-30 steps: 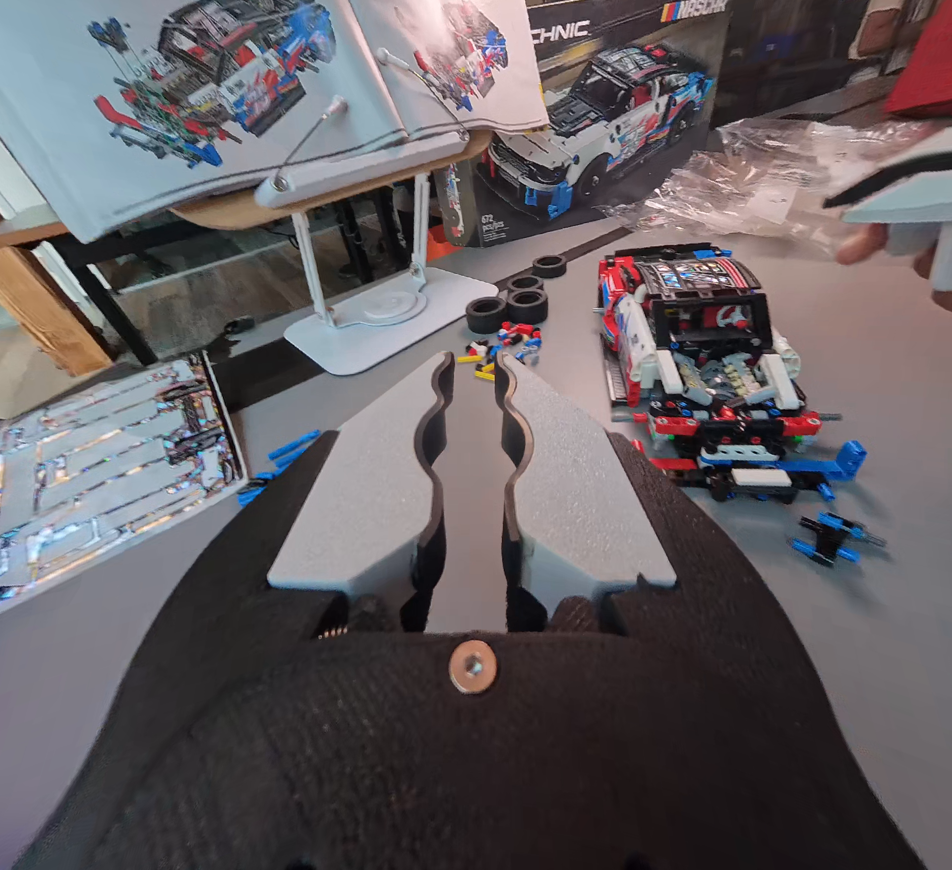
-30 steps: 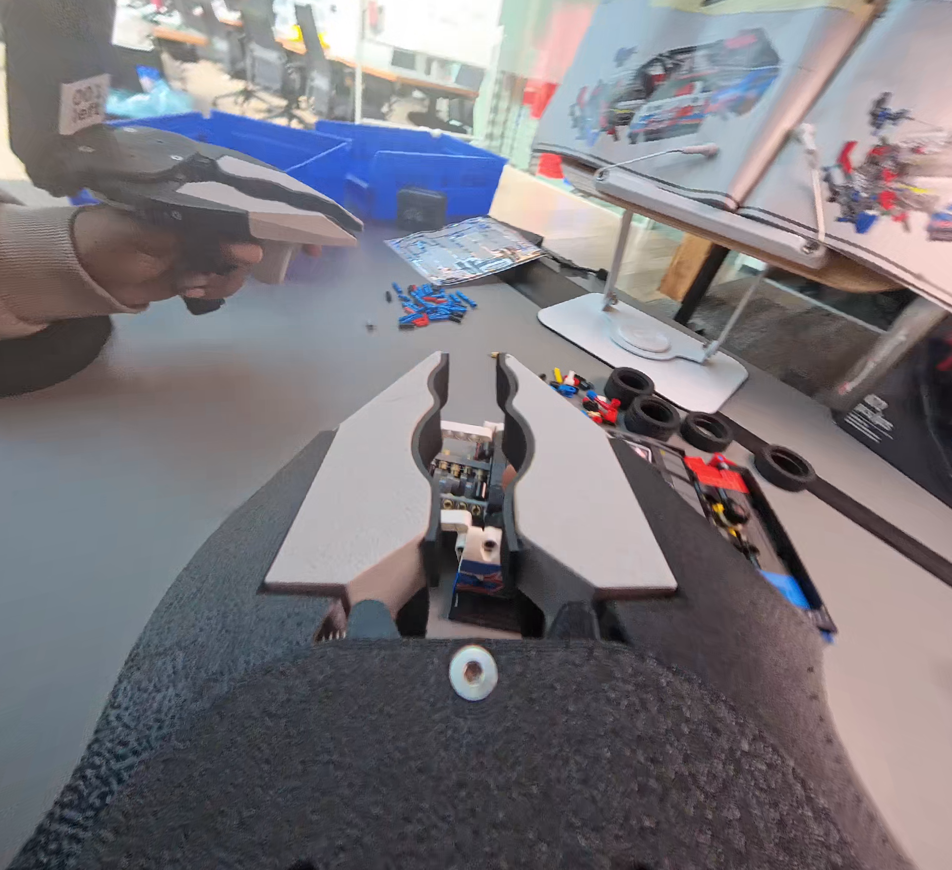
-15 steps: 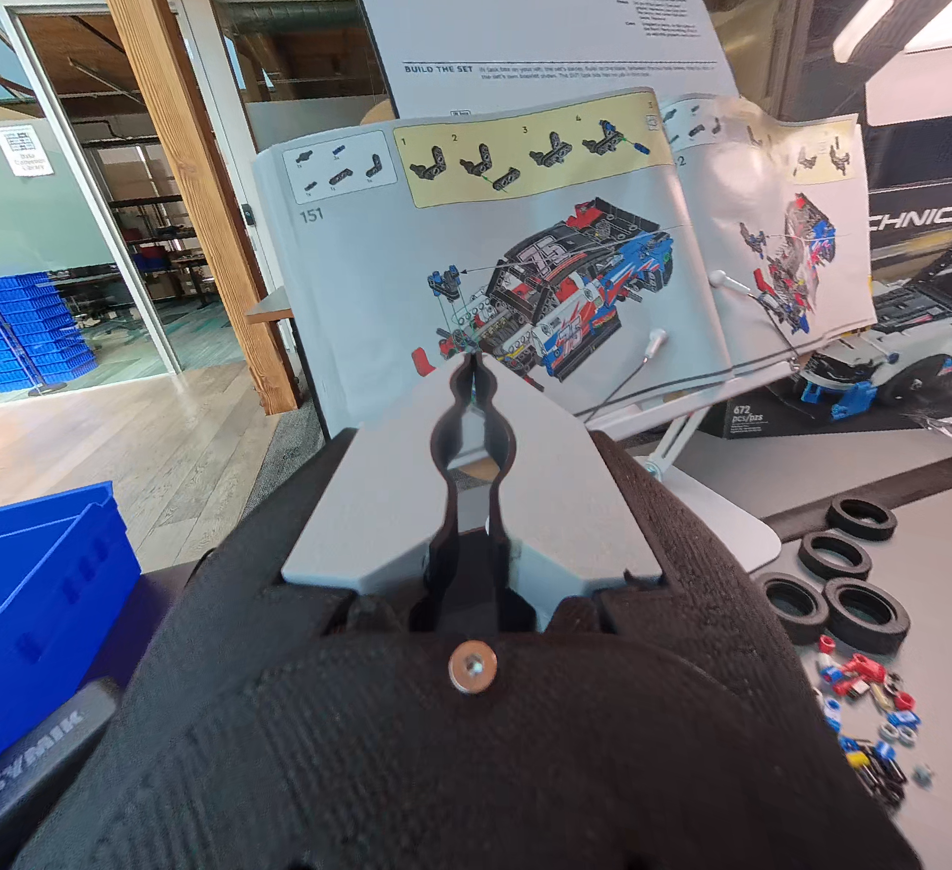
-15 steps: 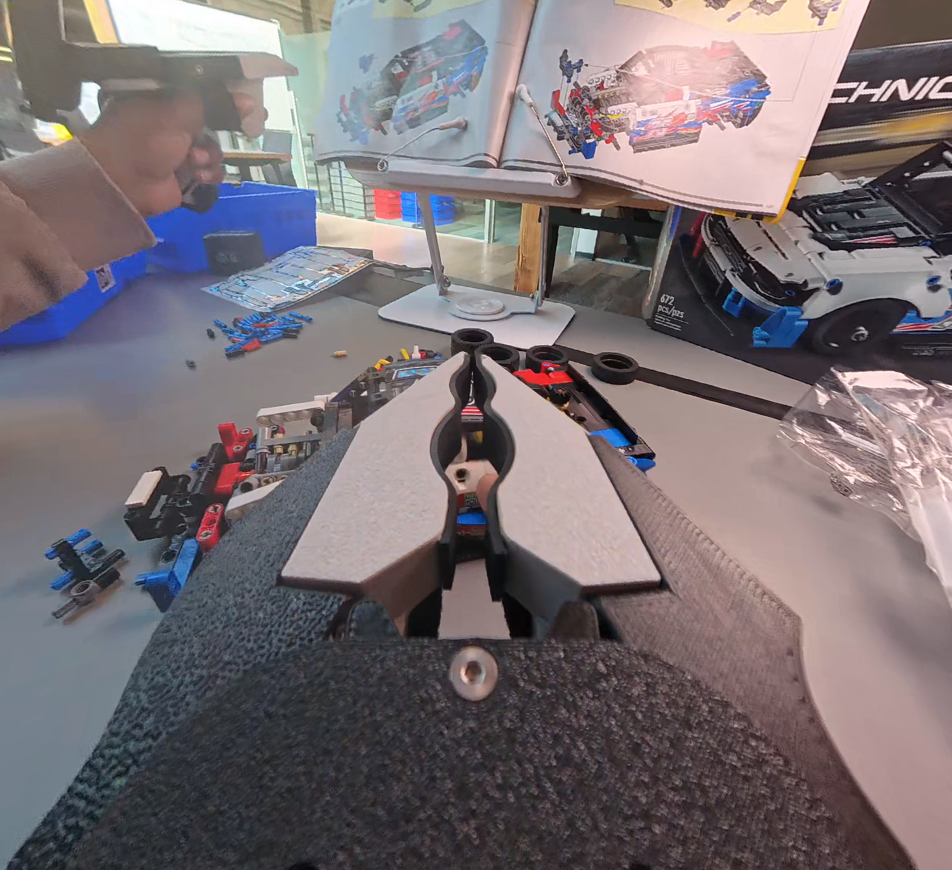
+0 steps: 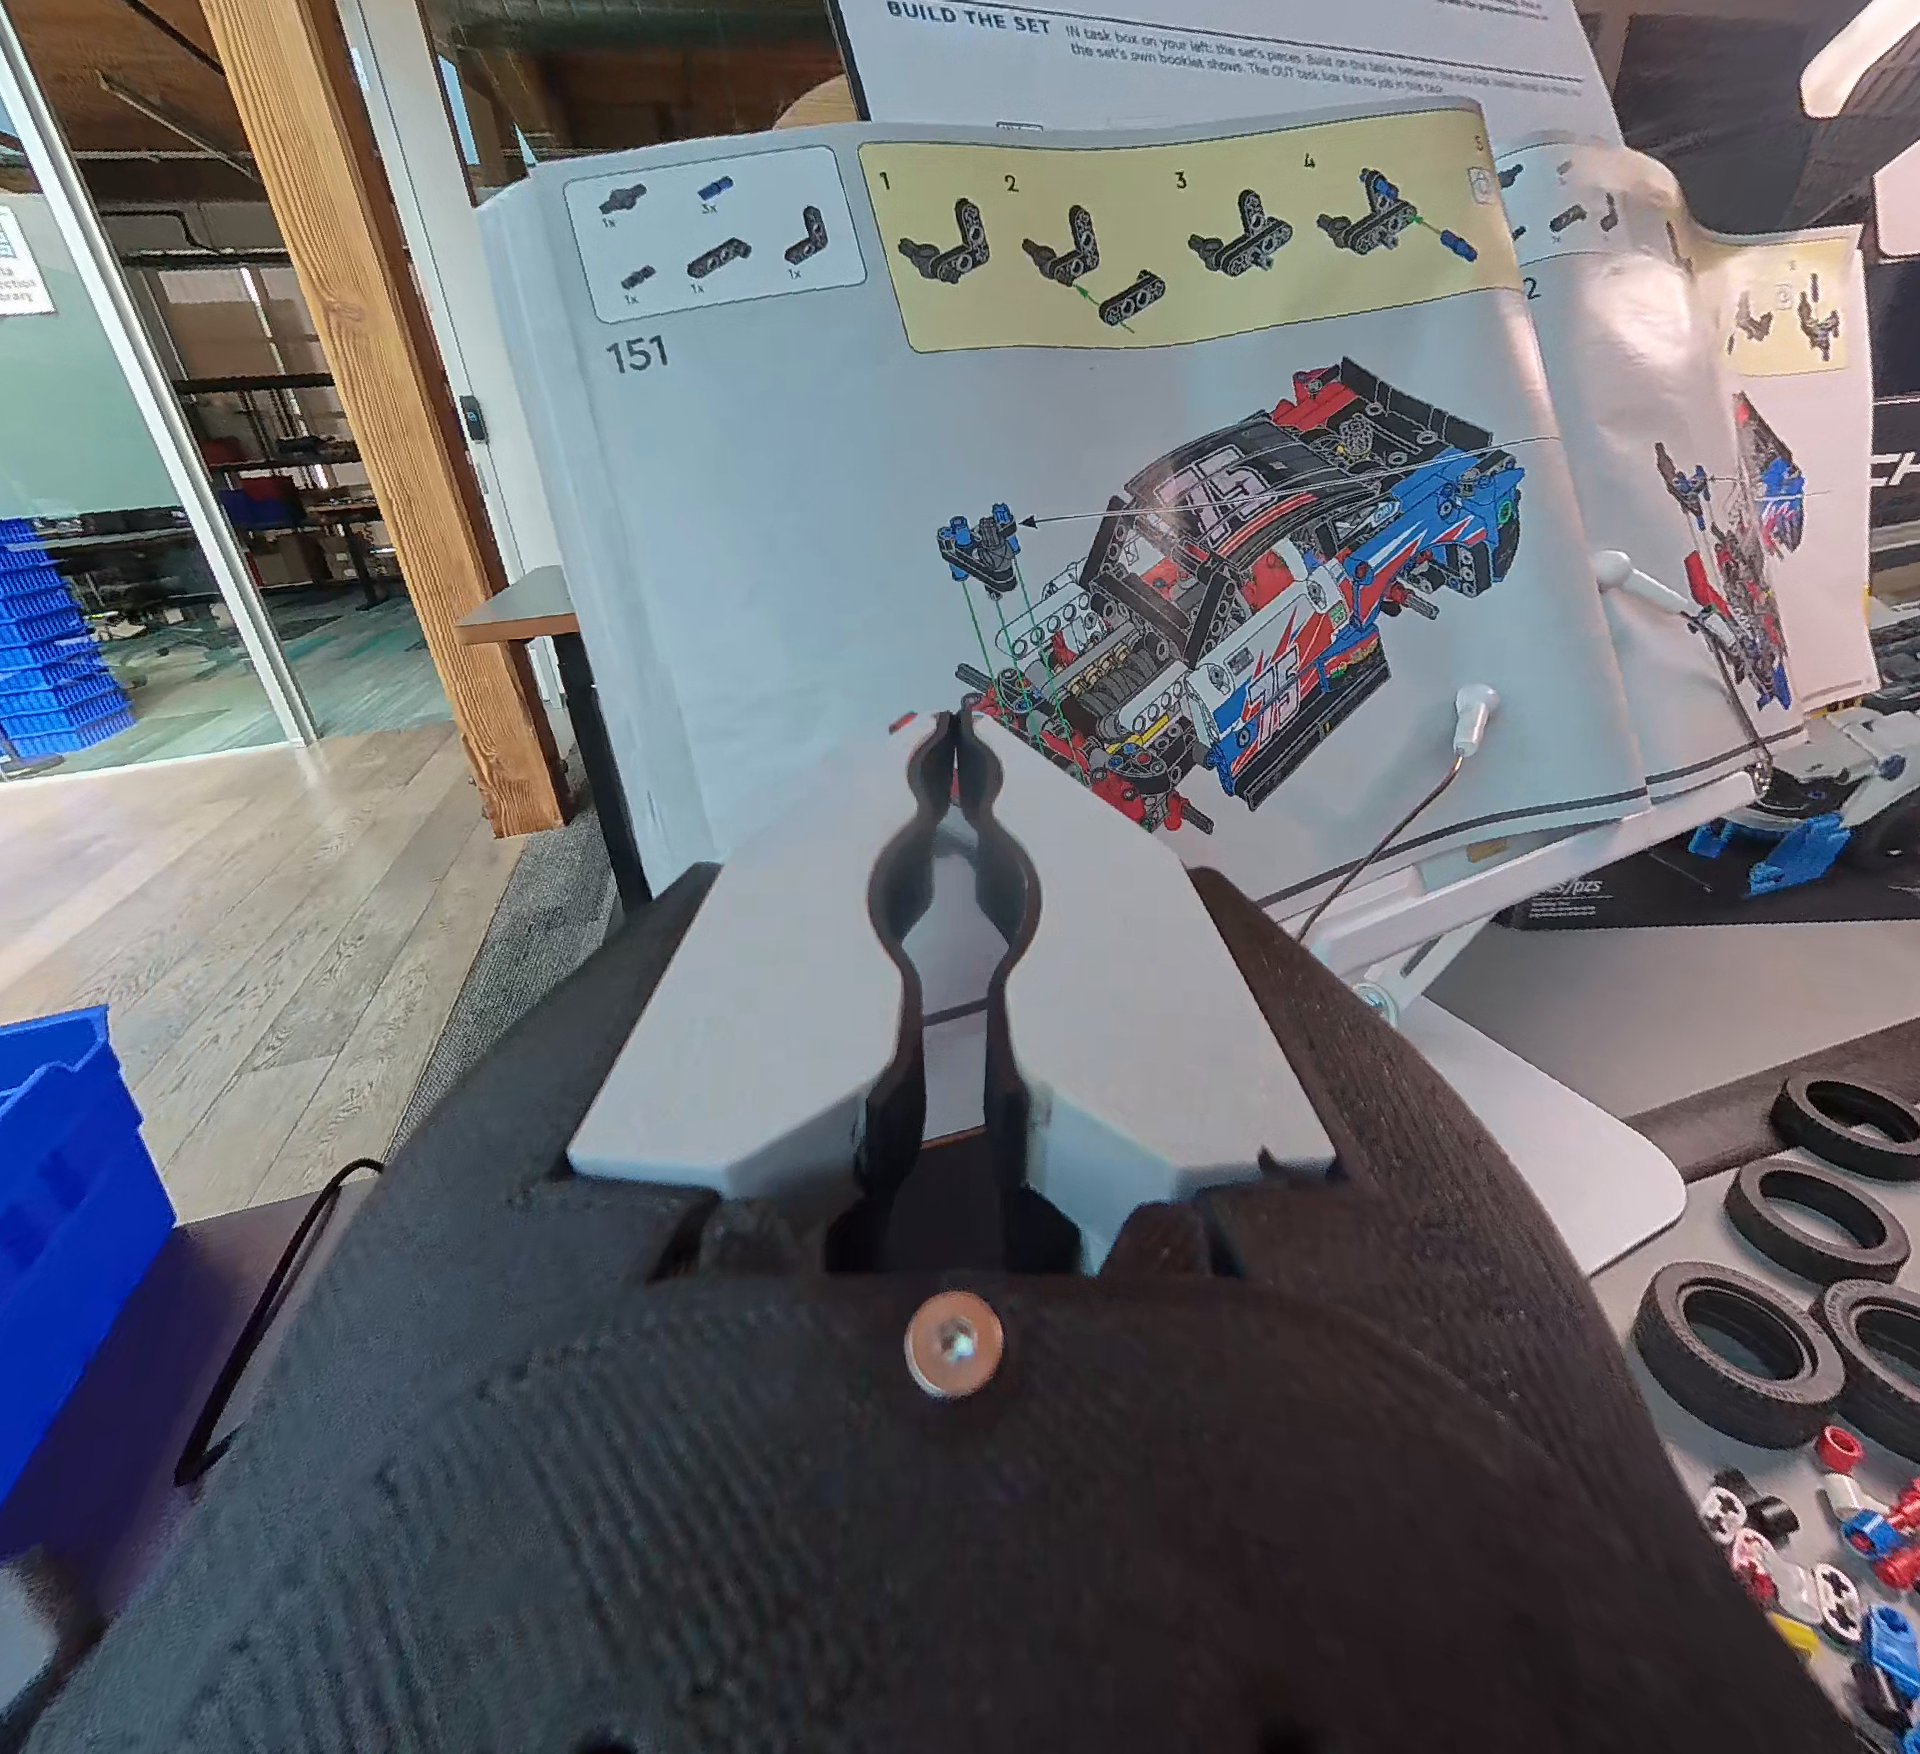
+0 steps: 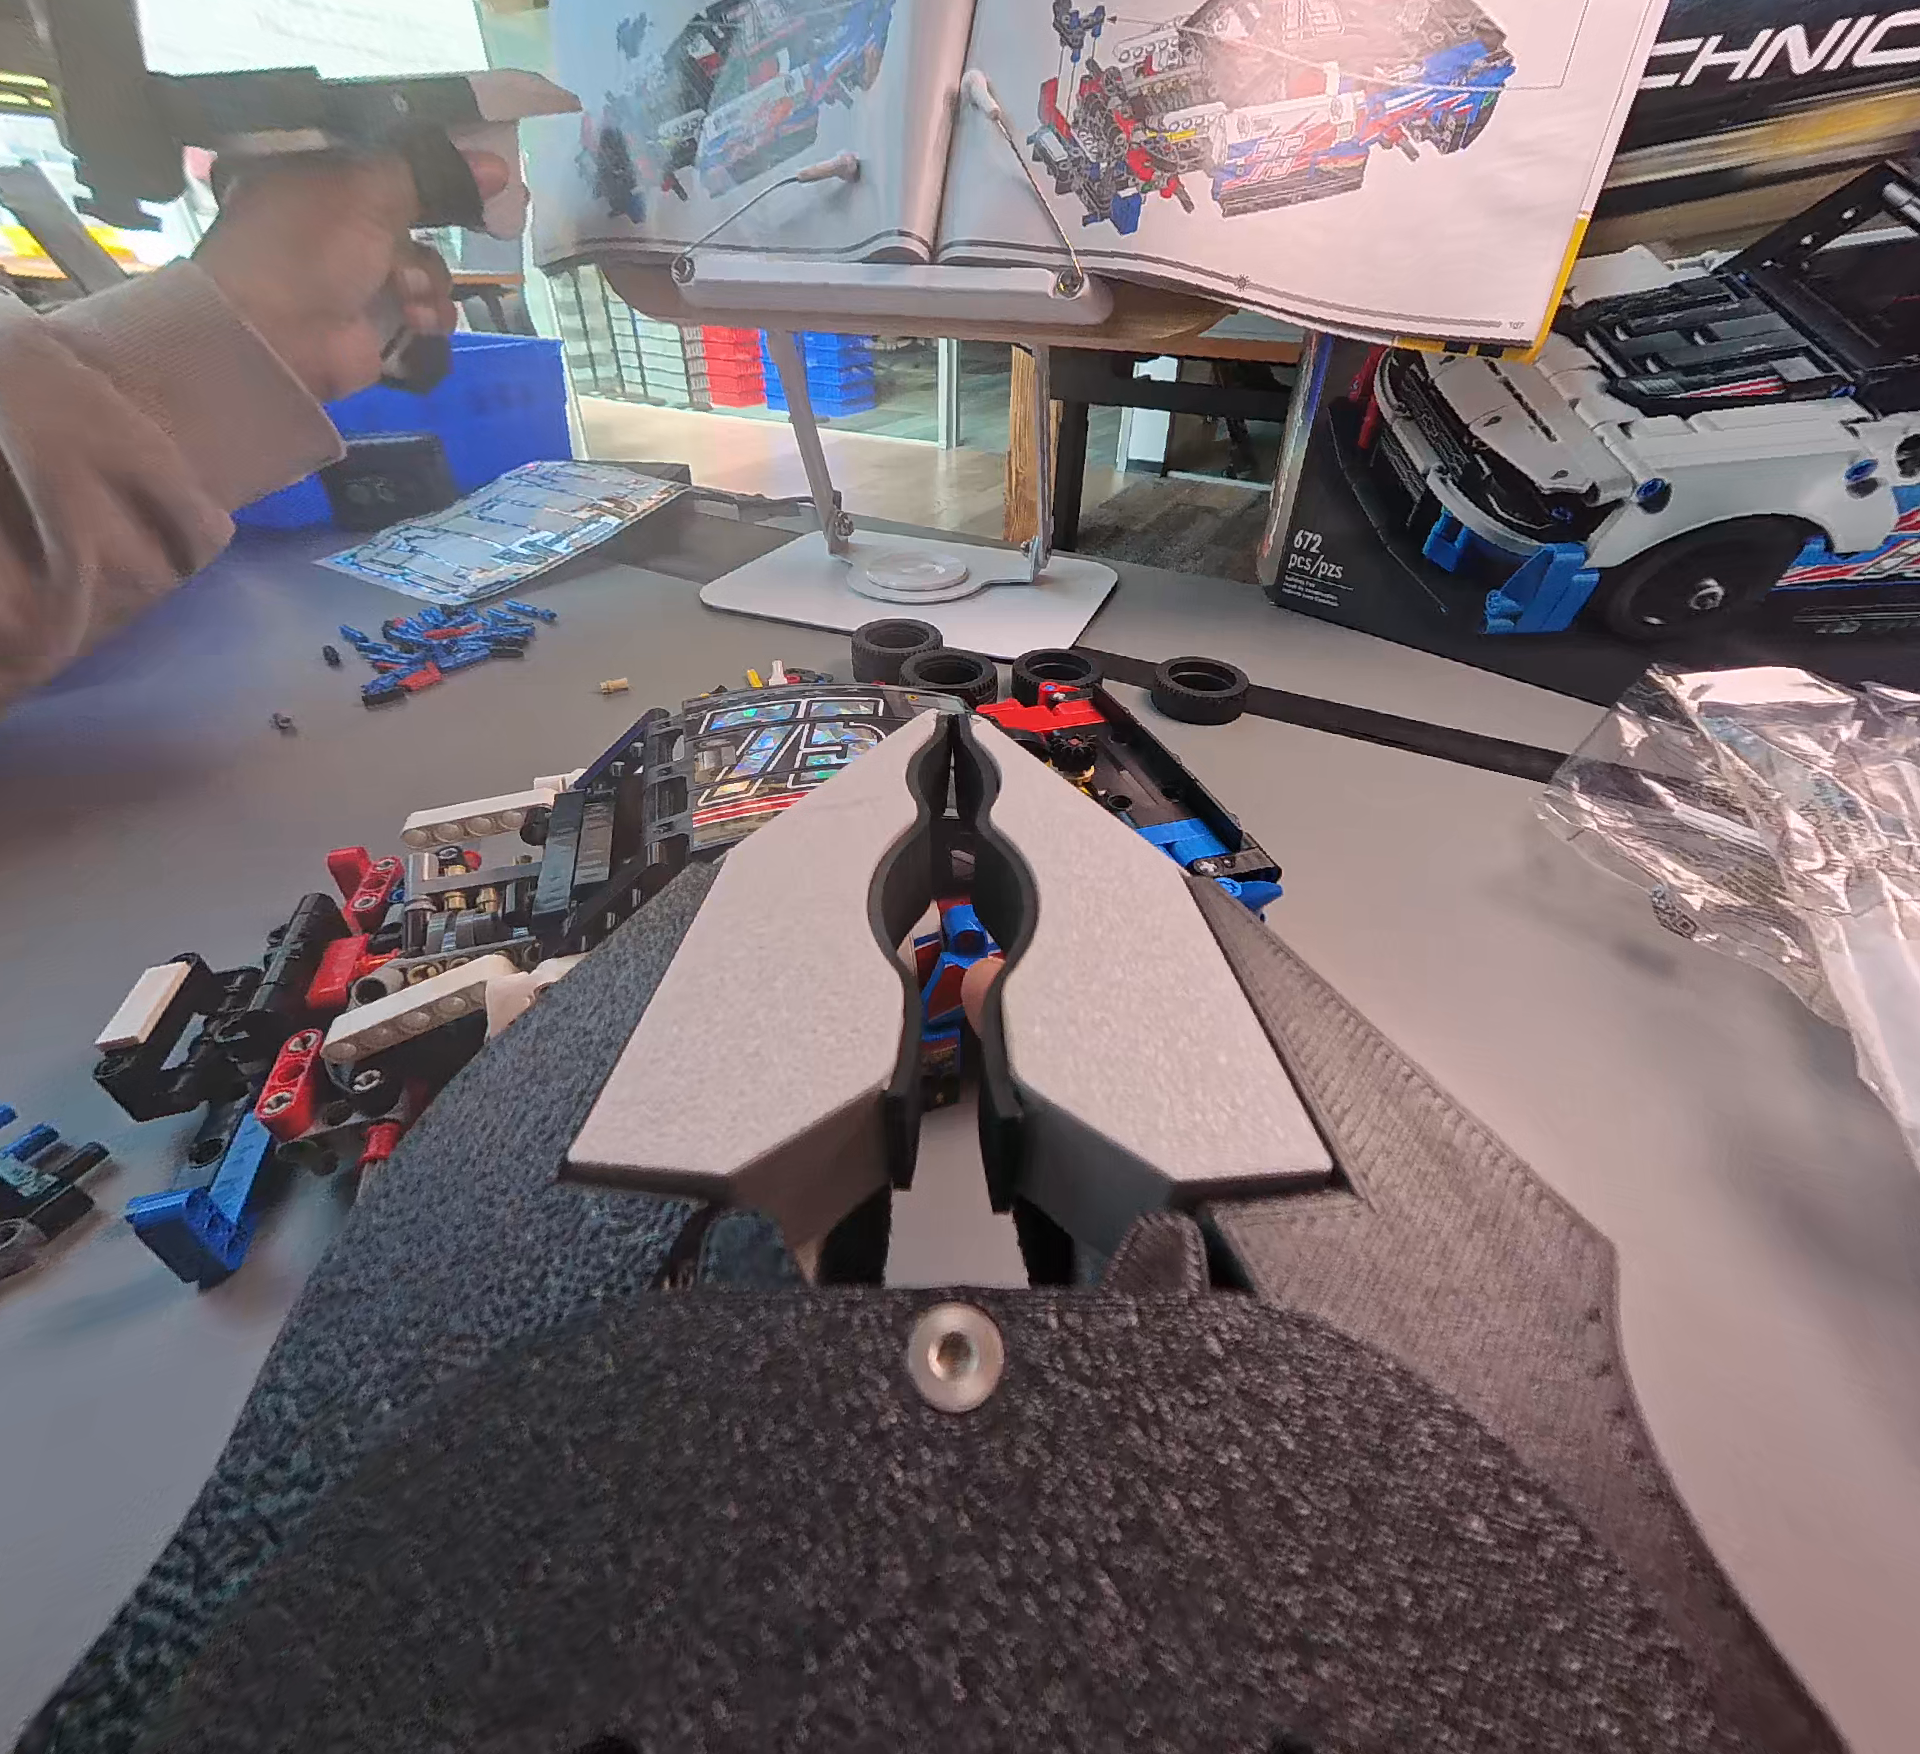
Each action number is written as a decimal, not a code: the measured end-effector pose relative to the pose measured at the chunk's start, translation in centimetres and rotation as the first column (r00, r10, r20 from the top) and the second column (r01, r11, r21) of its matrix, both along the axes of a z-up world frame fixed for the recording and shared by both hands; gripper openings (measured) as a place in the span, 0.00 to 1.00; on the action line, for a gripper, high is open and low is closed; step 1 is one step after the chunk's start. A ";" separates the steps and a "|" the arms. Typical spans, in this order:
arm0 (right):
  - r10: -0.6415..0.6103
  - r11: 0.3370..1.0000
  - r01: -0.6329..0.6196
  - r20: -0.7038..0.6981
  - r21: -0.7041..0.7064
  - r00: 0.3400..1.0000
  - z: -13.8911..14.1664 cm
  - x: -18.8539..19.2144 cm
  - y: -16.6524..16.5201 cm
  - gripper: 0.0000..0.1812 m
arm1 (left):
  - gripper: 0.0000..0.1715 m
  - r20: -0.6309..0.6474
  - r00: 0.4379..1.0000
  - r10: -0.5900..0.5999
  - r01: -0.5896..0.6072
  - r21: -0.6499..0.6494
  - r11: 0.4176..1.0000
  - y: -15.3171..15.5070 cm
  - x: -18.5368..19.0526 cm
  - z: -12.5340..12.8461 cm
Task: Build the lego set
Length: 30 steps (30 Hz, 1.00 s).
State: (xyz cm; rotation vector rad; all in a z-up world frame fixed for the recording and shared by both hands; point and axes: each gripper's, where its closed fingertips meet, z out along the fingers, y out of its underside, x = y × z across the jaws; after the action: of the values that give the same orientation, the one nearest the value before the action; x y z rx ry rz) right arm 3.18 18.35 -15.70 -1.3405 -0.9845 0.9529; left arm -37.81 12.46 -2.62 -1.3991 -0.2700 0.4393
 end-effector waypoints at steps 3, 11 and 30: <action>0.003 1.000 -0.002 0.005 -0.006 1.000 -0.1 -0.1 0.0 0.00 | 0.00 0.003 1.000 -0.018 0.018 -0.027 0.999 -0.1 0.6 -0.8; 0.013 1.000 -0.013 0.022 0.004 1.000 -0.2 -0.3 -0.2 0.00 | 0.00 -0.020 0.999 -0.026 0.024 -0.104 0.994 0.1 1.4 -3.2; 0.039 0.998 -0.041 0.049 0.041 0.998 -0.4 -0.6 -1.0 0.00 | 0.00 -0.054 0.998 -0.018 0.011 -0.125 0.992 0.9 1.3 -3.8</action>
State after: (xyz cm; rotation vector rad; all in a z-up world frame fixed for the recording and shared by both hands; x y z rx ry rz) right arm 2.57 17.38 -16.11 -1.3181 -1.0660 0.9294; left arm -36.46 13.32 -6.45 -1.5078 -0.1899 0.4884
